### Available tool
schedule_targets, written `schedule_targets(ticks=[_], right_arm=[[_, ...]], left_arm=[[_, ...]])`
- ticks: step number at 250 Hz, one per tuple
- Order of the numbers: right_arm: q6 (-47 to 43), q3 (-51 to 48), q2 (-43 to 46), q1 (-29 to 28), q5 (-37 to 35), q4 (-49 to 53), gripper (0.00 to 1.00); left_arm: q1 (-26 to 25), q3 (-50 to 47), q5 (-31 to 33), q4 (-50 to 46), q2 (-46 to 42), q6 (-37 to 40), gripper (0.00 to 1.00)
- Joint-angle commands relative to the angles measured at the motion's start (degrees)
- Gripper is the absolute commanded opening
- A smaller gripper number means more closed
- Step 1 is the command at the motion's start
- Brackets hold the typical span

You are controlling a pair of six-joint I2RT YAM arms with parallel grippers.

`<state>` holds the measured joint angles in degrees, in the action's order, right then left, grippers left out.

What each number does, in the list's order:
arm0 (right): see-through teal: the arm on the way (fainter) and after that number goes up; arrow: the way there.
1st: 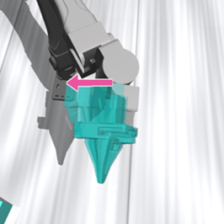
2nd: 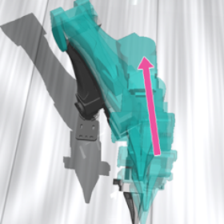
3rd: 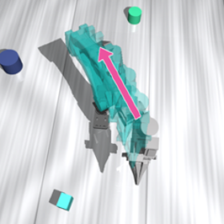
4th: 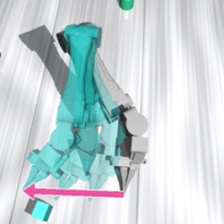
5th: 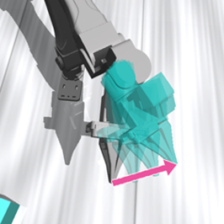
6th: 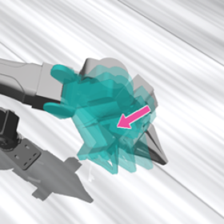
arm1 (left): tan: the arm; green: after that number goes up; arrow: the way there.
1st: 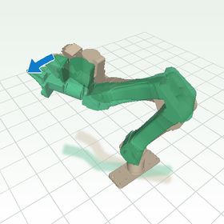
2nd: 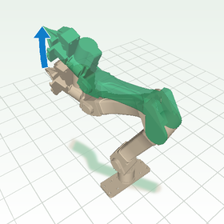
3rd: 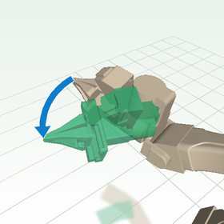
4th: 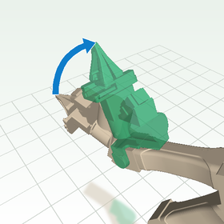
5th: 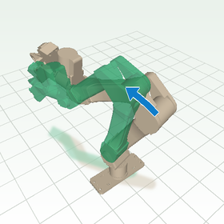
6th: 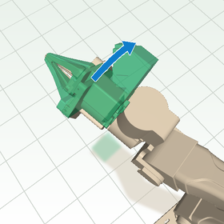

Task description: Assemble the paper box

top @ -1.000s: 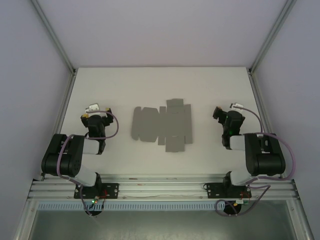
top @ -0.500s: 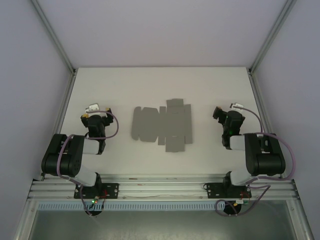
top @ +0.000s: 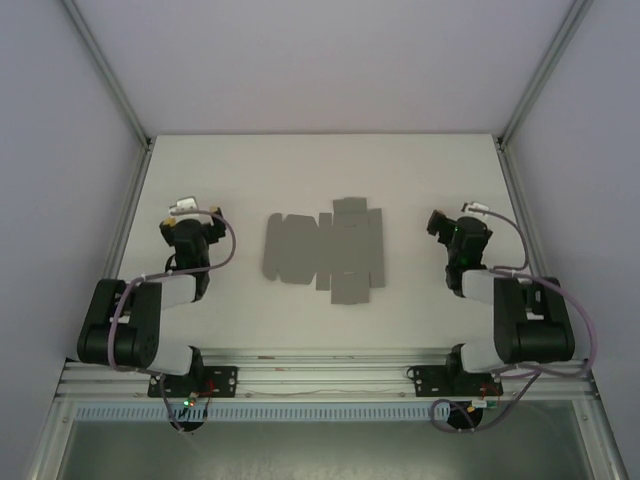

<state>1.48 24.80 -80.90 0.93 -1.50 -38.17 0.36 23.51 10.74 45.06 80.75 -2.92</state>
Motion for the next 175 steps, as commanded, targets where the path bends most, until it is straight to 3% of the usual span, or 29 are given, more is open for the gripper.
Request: schedule_targets(ticks=[1,28,53,75,94,110,138,156,175], right_arm=[[0.23,4.94,5.47,-0.63,-1.31,11.53,1.00],[0.02,9.31,10.79,-3.13,-5.26,23.33,1.00],[3.15,12.85,14.59,-5.80,-4.66,32.71,0.99],[7.77,15.63,17.31,-9.25,-1.94,40.79,0.93],[10.18,18.72,16.98,-12.04,4.03,49.38,0.85],[12.47,20.71,15.79,-16.36,4.76,54.69,0.79],[15.68,22.45,11.40,-22.77,11.65,56.44,0.65],[17.82,23.38,7.49,-23.66,17.41,56.94,0.58],[19.59,22.36,4.17,-23.78,17.33,53.65,0.50]], left_arm=[[-0.54,3.44,1.18,-10.65,-5.61,-1.19,1.00],[-0.53,5.31,-3.61,-16.37,-11.05,-6.50,1.00],[-1.05,9.21,-9.16,-25.51,-13.48,-11.76,1.00],[-2.46,11.65,-15.65,-30.88,-13.09,-14.33,1.00],[-4.90,12.59,-17.82,-34.03,-11.72,-15.73,1.00],[-6.69,13.36,-19.18,-36.43,-10.64,-16.61,1.00],[-7.47,13.75,-25.11,-37.59,-9.70,-18.29,1.00],[-7.66,13.97,-29.27,-37.30,-8.83,-18.90,1.00],[-7.75,14.10,-30.88,-37.04,-6.86,-18.69,1.00]])
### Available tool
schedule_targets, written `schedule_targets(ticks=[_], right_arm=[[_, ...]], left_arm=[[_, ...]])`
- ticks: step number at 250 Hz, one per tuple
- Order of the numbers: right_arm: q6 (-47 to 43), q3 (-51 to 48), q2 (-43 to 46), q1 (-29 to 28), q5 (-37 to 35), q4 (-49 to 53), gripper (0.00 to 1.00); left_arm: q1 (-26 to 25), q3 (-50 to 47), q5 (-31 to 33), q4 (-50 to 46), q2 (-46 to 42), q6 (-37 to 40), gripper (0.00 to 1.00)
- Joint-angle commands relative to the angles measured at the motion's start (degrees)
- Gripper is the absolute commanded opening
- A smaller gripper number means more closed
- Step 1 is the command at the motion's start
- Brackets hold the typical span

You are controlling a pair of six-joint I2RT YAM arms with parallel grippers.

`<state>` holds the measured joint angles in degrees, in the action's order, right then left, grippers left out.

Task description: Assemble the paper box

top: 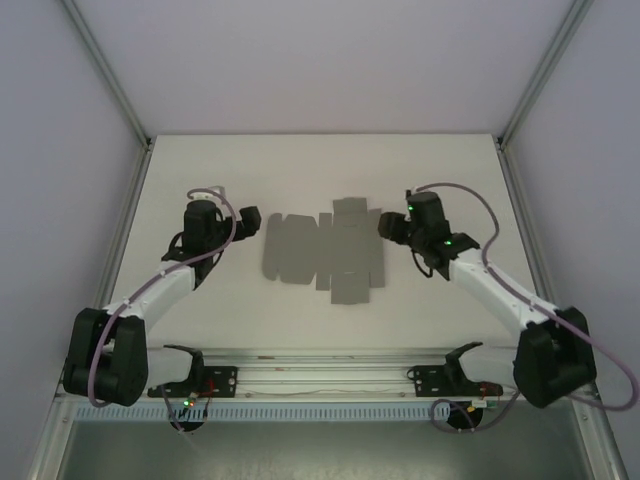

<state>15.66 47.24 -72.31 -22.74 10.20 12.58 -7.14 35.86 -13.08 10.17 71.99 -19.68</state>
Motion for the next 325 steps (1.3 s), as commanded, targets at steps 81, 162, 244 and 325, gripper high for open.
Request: schedule_targets(ticks=[81,162,244,325], right_arm=[[6.00,2.19,-16.75,-0.08,5.77,-3.40,0.31],[7.54,3.21,-25.01,-0.10,2.25,-2.55,0.22],[8.07,0.84,-25.03,-0.06,2.51,-5.37,0.21],[7.77,0.22,-20.82,0.24,1.18,-5.49,0.32]], left_arm=[[-0.28,3.69,-15.74,1.27,13.90,-2.77,1.00],[-0.46,5.30,-25.42,6.44,21.32,-4.46,1.00],[-3.23,7.84,-30.95,12.67,27.00,-7.74,0.78],[-3.41,9.31,-29.20,13.85,24.60,-9.43,0.12]])
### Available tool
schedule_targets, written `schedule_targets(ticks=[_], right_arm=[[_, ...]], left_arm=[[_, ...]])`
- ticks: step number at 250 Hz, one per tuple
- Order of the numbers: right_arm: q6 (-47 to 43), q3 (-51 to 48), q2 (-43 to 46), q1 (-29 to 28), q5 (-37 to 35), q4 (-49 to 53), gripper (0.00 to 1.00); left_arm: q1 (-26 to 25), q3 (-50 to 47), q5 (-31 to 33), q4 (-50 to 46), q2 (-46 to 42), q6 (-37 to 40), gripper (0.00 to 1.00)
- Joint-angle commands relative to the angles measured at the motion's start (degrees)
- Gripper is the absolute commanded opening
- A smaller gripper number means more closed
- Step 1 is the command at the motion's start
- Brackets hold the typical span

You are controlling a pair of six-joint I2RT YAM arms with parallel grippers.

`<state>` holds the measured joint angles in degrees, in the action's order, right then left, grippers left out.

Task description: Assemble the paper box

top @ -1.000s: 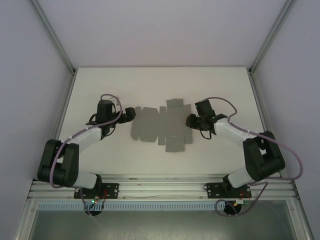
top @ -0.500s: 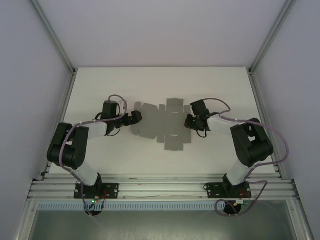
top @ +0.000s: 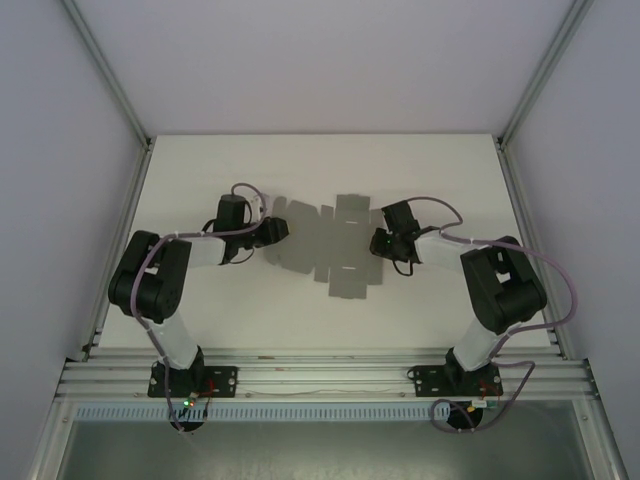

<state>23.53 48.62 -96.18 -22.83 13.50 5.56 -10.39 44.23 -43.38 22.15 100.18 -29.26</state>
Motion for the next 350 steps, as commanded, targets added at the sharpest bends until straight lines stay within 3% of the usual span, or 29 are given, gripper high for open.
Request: schedule_targets(ticks=[1,9,38,60,86,120,151,182,209,258,320,350], right_arm=[[-0.13,-1.16,3.25,0.33,-2.05,1.50,0.32],[-0.17,-1.41,4.98,0.70,-1.32,1.40,0.35],[-0.19,-2.59,12.68,2.28,2.89,-0.16,0.58],[0.12,-4.09,18.90,4.31,8.17,-2.07,0.69],[1.11,-6.37,25.03,7.18,16.99,-6.53,0.77],[1.61,-7.39,29.18,10.74,22.61,-8.59,0.79],[4.93,-8.10,29.73,14.52,32.22,-14.03,0.74],[6.92,-8.14,28.68,14.69,40.89,-18.90,0.64],[10.13,-8.98,27.22,14.74,46.22,-24.75,0.55],[10.58,-9.46,26.22,14.72,48.47,-27.18,0.24],[6.93,-8.47,26.07,14.48,50.61,-26.53,0.23],[5.64,-7.25,25.11,14.42,50.64,-25.83,0.12]], left_arm=[[-0.15,0.90,1.14,1.90,-3.72,0.11,0.11],[-0.15,0.57,1.86,2.01,-5.17,-0.13,0.00],[-0.15,-1.37,1.26,4.99,-11.38,-2.12,0.00],[-0.15,-2.70,0.72,7.03,-16.60,-6.00,0.00],[-0.10,-3.87,0.86,7.92,-23.12,-7.90,0.00],[-0.15,-4.07,0.01,7.21,-30.30,-10.22,0.00],[-0.15,-3.92,0.37,4.71,-35.17,-10.62,0.00],[-0.15,-4.36,3.81,0.57,-38.41,-10.21,0.00],[-0.15,-5.94,3.85,2.80,-39.30,-11.39,0.00],[-0.13,-6.34,2.64,4.80,-39.08,-12.95,0.00],[-0.14,-7.31,0.85,7.59,-38.74,-14.28,0.00],[-0.14,-7.40,1.30,6.67,-38.98,-13.84,0.00]])
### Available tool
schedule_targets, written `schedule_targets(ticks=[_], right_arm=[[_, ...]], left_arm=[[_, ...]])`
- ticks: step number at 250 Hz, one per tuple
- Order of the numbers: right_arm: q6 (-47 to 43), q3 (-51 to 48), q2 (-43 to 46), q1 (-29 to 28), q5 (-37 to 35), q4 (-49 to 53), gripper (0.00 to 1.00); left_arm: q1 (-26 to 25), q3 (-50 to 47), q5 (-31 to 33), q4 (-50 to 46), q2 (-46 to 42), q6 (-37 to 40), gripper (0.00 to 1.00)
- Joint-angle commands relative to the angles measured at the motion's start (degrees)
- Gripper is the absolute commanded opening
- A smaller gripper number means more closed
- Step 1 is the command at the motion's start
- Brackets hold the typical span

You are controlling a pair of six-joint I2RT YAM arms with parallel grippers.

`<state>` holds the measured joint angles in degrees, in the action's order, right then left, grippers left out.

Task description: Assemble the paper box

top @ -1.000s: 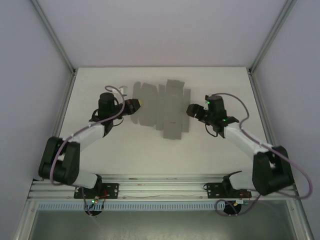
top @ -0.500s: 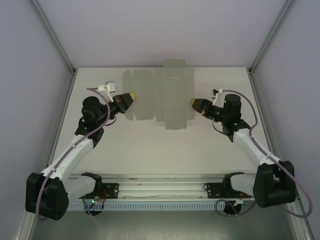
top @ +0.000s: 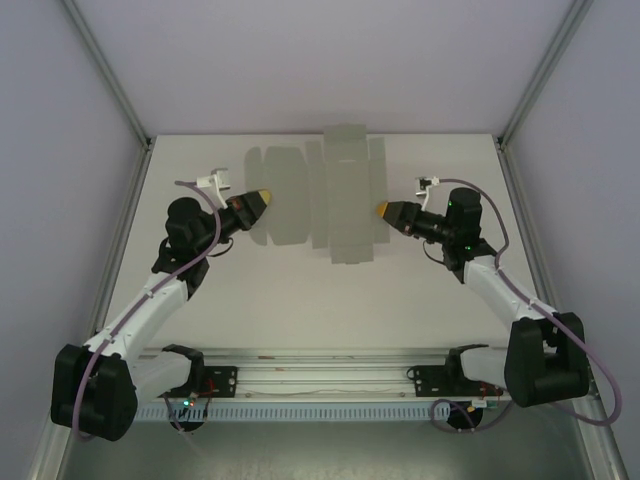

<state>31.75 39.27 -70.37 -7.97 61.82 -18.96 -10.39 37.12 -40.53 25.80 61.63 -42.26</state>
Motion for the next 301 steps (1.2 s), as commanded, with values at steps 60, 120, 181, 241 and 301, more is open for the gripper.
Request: schedule_targets(ticks=[60,120,181,241,301], right_arm=[[-12.42,4.46,0.09,-0.72,-3.35,9.30,0.00],[-37.45,11.90,-4.67,-7.08,-20.91,36.48,0.00],[-47.16,20.51,-16.47,-11.70,-35.90,40.08,0.00],[-66.53,17.78,-20.33,-19.36,-54.94,27.66,0.00],[-77.83,9.60,-20.47,-25.44,-61.03,12.12,0.00]], left_arm=[[-0.15,-0.42,3.98,-3.24,-1.57,2.80,0.42],[-0.15,2.09,36.27,-30.24,-2.71,7.17,1.00],[-0.14,2.18,23.45,-24.92,2.24,8.52,1.00],[-0.57,7.72,2.45,-14.02,14.57,5.31,1.00],[-2.62,15.70,-4.46,-8.77,25.02,1.38,1.00]])
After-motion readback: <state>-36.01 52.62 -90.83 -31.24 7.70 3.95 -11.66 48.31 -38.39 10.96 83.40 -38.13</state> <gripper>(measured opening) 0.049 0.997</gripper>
